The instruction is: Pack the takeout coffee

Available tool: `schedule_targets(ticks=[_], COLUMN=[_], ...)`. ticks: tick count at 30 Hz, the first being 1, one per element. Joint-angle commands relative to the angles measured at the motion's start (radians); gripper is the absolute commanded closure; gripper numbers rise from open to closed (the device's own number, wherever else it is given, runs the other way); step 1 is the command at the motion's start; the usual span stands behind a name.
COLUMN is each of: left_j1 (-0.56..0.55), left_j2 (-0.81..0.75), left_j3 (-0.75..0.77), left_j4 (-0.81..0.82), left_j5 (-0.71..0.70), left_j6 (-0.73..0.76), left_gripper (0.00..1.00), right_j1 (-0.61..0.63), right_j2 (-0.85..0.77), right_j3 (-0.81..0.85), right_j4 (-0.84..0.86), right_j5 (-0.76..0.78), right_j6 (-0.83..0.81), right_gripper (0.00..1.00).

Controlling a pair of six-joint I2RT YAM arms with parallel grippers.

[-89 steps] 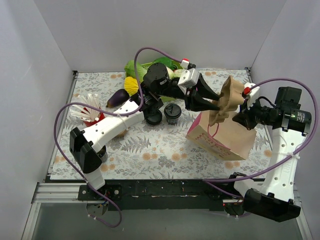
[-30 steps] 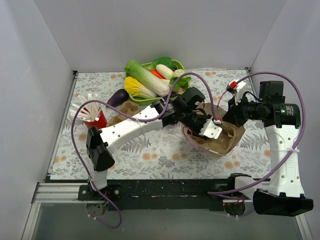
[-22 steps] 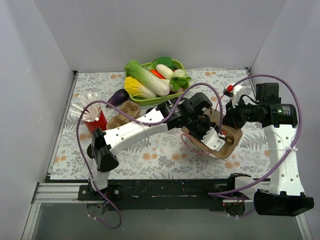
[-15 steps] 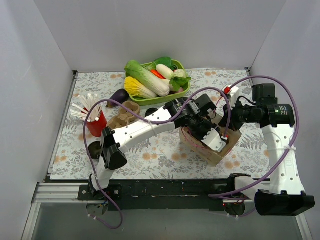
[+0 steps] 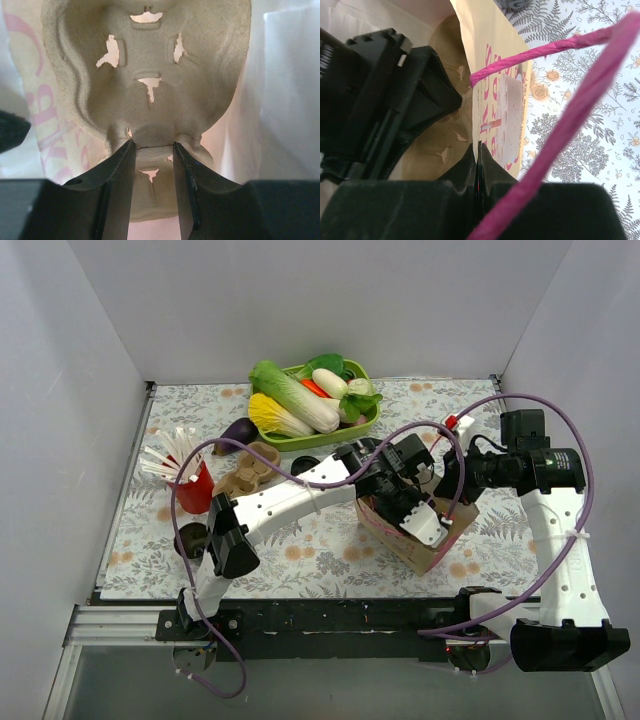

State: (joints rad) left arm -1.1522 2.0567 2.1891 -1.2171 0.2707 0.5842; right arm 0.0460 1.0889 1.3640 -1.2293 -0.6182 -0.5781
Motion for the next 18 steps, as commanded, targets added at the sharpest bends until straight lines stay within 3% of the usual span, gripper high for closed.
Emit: schedule_targets(ticks=[1, 8, 18], left_j1=[0.002, 0.016, 0.013], left_j2=[0.036, 0.048, 0.089], left_j3=[0.029, -0.005, -0.094], left_j4=[-0.018, 0.054, 0.134], left_j5=[0.006, -0.042, -0.225], left_j6=[0.022, 0.009, -0.001], left_gripper=[1.00, 1.00, 1.00], right_j1=[0.021, 0.038, 0.043], right_j2=[0.005, -0.003, 0.011], right_j3=[-0.008, -0.028, -0.040], right_j4=[0.016, 0.013, -0.025], right_j5=[-0.029, -0.018, -0.040], right_j6=[0.014, 0.001, -0.003], right_gripper=[0.99, 0.99, 0.99])
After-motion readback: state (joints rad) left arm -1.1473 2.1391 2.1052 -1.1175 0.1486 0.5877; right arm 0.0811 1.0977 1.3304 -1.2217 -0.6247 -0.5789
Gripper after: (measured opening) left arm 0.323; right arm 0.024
